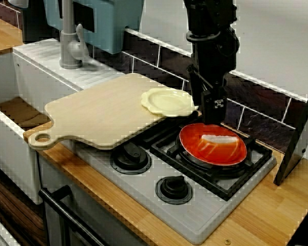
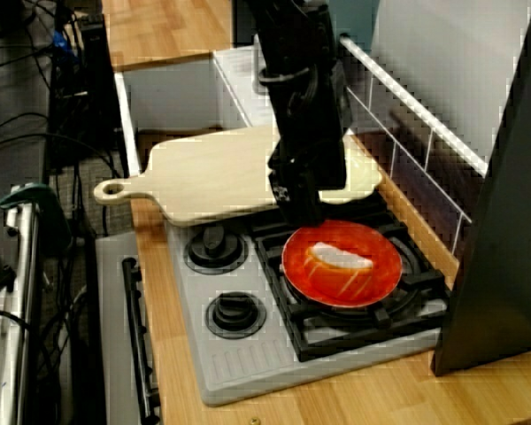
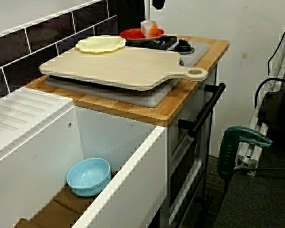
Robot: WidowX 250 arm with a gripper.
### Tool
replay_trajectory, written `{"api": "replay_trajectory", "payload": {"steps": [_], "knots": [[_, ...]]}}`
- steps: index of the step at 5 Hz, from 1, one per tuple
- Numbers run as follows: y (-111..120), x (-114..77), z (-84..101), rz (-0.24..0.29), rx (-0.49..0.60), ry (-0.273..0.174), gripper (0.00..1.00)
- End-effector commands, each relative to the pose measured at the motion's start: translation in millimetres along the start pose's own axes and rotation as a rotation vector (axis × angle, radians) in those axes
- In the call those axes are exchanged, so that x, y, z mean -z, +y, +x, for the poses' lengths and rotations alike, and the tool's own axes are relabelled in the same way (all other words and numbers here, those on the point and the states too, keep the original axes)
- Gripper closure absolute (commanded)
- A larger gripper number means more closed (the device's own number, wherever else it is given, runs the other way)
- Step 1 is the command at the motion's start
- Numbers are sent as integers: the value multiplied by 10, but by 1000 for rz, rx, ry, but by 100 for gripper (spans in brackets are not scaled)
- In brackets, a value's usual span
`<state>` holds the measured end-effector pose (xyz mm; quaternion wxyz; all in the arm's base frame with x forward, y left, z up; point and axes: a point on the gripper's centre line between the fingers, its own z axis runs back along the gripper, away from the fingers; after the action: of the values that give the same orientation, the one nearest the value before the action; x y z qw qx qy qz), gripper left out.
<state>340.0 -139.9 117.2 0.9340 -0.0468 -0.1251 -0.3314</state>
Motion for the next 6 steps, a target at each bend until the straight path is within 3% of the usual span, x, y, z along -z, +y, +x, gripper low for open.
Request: {"api": "replay_trajectory", "payload": {"steps": [1, 3, 6], "knots": [[-170, 8, 65, 46, 25, -22, 0], [-157, 196, 137, 50, 15, 5, 0], [-177, 235, 94, 47, 15, 21, 0]]}}
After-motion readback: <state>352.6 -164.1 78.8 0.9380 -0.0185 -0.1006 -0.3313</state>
